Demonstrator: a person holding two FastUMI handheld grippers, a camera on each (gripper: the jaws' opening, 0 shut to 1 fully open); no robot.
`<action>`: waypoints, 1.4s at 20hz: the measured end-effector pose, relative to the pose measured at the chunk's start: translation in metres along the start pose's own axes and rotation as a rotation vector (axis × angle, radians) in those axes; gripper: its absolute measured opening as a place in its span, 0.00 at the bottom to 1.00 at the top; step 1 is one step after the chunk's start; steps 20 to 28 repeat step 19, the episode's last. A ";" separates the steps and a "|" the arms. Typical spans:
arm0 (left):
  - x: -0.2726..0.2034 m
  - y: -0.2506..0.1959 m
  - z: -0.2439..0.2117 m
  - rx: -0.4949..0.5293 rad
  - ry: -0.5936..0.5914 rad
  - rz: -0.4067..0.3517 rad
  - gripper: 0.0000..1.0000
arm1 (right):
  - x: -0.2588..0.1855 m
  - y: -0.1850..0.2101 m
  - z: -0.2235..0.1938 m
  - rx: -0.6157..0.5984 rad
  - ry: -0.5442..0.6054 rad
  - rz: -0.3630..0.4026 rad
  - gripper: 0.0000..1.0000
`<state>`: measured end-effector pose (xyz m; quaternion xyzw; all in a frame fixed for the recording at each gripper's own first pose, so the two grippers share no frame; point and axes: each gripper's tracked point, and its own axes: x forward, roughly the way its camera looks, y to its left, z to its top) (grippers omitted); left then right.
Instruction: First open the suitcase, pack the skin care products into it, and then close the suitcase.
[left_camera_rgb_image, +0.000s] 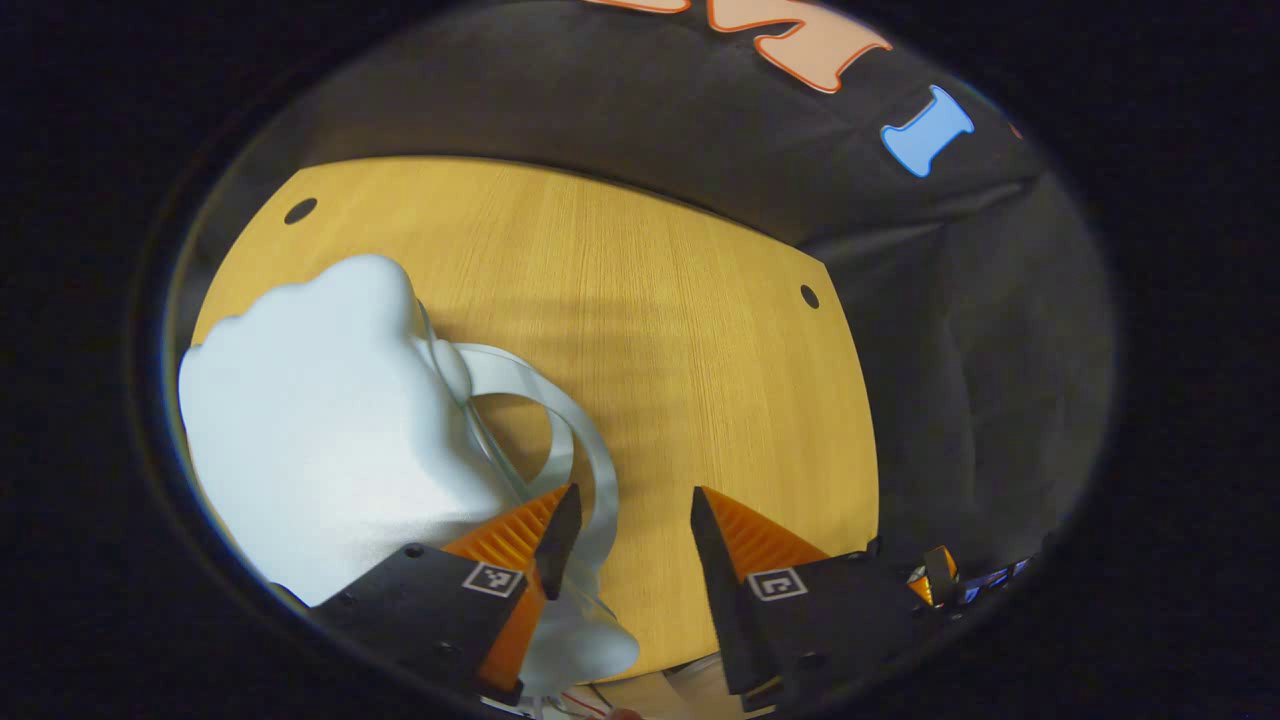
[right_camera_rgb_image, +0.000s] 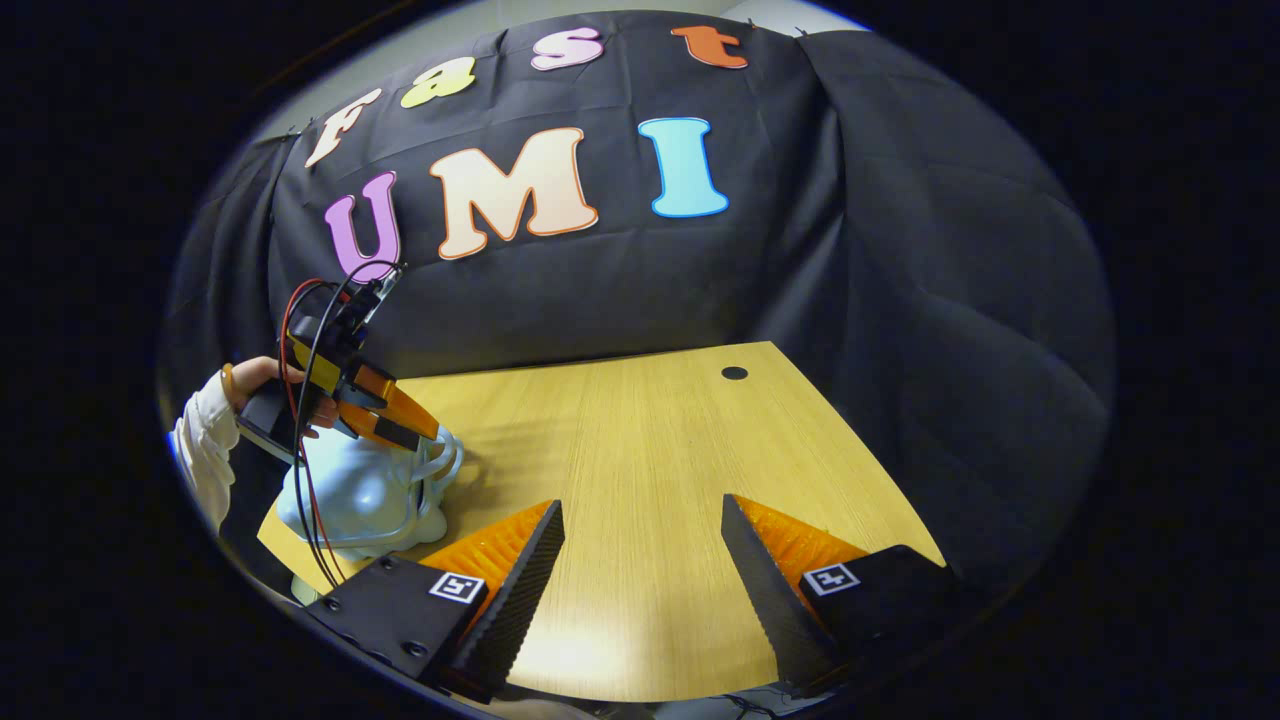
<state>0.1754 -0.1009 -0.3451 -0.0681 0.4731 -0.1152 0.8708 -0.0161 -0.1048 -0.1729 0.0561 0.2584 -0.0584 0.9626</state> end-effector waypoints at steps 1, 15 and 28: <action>-0.007 -0.001 -0.002 0.025 -0.019 0.020 0.77 | 0.002 0.004 0.003 -0.005 -0.003 0.012 0.99; -0.049 0.016 -0.050 0.065 -0.171 0.246 0.93 | 0.020 0.037 0.026 -0.034 -0.022 0.118 0.99; -0.055 0.017 -0.060 0.049 -0.179 0.270 0.92 | 0.024 0.039 0.028 -0.044 -0.020 0.132 0.96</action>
